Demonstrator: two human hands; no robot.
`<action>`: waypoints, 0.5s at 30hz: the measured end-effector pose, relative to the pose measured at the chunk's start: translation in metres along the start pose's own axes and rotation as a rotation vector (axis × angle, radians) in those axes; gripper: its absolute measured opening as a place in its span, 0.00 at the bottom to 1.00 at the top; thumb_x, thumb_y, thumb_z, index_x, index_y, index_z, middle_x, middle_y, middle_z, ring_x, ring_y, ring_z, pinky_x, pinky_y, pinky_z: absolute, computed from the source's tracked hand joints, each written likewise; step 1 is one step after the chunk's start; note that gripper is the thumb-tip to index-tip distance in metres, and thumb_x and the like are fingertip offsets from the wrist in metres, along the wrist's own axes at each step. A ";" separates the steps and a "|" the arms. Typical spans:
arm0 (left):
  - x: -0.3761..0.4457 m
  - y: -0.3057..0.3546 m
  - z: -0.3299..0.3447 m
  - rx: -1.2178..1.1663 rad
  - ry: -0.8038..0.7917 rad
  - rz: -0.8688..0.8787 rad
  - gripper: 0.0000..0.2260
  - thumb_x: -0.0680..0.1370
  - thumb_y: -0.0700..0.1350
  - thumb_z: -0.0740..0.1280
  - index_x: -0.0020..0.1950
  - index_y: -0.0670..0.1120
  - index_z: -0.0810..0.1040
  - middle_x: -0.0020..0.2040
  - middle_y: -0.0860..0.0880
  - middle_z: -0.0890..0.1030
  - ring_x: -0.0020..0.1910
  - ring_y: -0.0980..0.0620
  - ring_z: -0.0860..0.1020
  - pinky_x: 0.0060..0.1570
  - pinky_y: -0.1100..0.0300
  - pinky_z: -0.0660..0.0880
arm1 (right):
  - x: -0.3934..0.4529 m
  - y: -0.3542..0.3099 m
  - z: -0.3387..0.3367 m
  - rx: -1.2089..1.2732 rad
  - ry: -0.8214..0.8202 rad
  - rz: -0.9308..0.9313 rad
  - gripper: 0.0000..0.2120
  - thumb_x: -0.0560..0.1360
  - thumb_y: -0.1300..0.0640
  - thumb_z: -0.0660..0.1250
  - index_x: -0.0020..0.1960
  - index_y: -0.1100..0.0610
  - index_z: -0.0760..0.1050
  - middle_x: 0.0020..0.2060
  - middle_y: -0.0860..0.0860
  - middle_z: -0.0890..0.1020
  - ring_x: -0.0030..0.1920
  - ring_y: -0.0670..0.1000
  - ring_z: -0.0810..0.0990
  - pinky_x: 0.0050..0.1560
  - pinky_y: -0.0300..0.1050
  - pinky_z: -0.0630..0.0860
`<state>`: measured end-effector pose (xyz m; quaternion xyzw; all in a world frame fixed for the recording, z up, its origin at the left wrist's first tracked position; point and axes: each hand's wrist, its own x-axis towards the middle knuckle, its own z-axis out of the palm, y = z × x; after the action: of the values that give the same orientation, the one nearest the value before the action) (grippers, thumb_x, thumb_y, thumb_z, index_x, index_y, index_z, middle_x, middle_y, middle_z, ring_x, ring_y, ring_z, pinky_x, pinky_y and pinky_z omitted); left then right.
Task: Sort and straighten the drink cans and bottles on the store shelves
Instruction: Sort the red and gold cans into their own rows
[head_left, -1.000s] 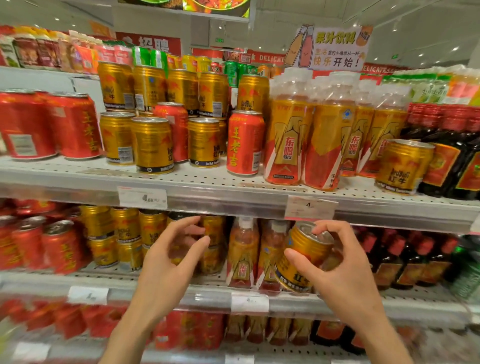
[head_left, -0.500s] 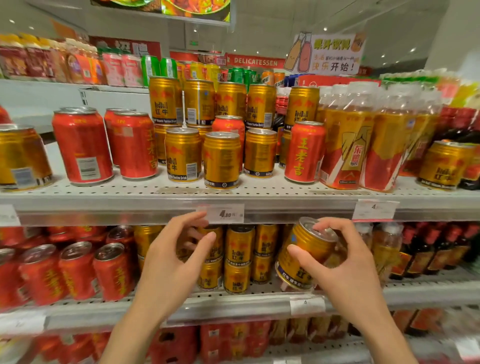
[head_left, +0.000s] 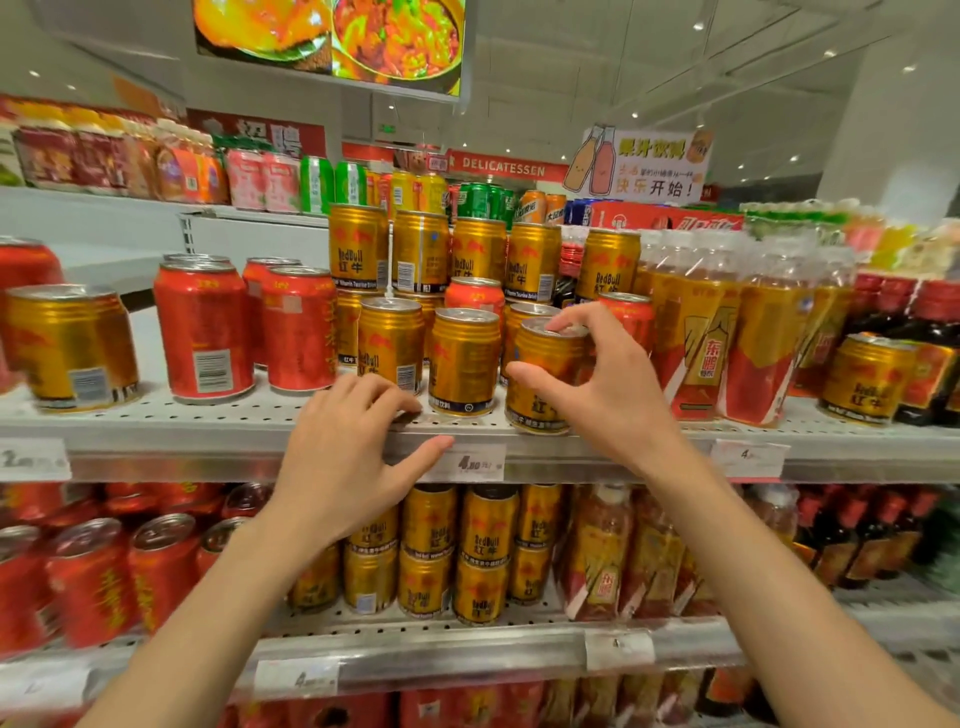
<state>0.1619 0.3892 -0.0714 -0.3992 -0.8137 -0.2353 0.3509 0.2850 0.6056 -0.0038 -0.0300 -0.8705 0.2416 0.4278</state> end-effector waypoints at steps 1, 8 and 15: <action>0.000 0.000 0.001 0.001 0.005 -0.009 0.24 0.75 0.69 0.63 0.54 0.51 0.82 0.50 0.54 0.79 0.52 0.52 0.75 0.49 0.54 0.74 | 0.003 0.001 0.003 -0.025 -0.019 -0.007 0.23 0.72 0.41 0.75 0.60 0.50 0.72 0.57 0.46 0.78 0.56 0.46 0.77 0.56 0.49 0.79; -0.004 0.002 0.004 0.015 0.045 -0.023 0.24 0.75 0.69 0.62 0.53 0.51 0.82 0.48 0.54 0.77 0.50 0.53 0.74 0.47 0.56 0.73 | 0.001 0.011 -0.004 -0.149 -0.043 -0.043 0.23 0.75 0.43 0.72 0.67 0.50 0.75 0.62 0.47 0.72 0.57 0.50 0.76 0.57 0.55 0.80; -0.005 0.002 0.004 0.018 0.042 -0.030 0.23 0.75 0.69 0.63 0.54 0.51 0.82 0.48 0.54 0.76 0.50 0.52 0.73 0.46 0.56 0.71 | 0.003 0.011 0.014 -0.208 0.002 -0.097 0.27 0.77 0.44 0.69 0.73 0.52 0.72 0.65 0.49 0.74 0.63 0.50 0.72 0.55 0.54 0.82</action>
<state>0.1642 0.3907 -0.0773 -0.3790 -0.8141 -0.2415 0.3679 0.2709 0.6108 -0.0139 -0.0324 -0.8909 0.1288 0.4343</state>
